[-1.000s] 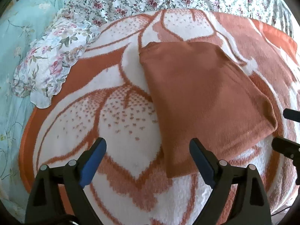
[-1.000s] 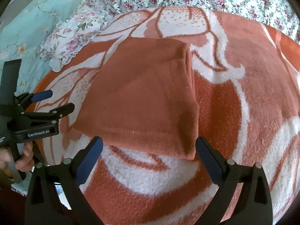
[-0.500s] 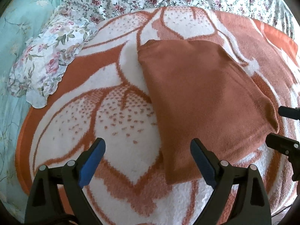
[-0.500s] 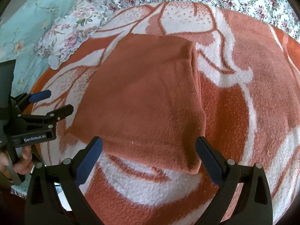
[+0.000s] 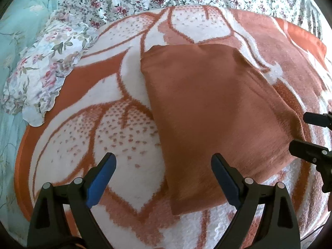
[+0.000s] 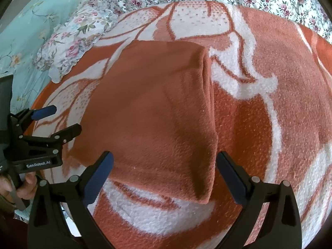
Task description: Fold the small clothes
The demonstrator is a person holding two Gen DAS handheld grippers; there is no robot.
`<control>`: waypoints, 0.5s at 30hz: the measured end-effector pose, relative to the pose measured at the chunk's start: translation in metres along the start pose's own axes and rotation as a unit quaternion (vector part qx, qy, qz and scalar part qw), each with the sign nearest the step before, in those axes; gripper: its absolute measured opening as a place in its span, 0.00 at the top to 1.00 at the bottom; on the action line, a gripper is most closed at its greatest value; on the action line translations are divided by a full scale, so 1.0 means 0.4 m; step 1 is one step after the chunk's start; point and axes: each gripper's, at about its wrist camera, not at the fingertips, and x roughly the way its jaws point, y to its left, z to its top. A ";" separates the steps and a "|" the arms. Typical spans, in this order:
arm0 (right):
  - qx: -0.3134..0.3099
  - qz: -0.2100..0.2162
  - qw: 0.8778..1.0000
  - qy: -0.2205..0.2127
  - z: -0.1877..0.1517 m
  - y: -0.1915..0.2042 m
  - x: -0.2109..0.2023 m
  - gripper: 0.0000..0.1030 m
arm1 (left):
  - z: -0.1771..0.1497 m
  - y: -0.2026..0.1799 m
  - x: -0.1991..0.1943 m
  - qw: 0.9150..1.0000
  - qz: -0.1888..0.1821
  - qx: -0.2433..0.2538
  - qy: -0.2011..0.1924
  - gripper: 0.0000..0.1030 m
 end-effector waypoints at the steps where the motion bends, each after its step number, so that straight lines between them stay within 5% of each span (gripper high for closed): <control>1: 0.000 0.000 1.000 0.000 0.000 0.000 0.000 0.04 | 0.002 0.000 0.002 1.000 -0.001 0.001 0.001 0.09; 15: 0.005 0.001 1.000 0.005 0.004 -0.025 0.003 0.04 | 0.008 -0.008 0.017 1.000 -0.008 0.001 0.012 0.09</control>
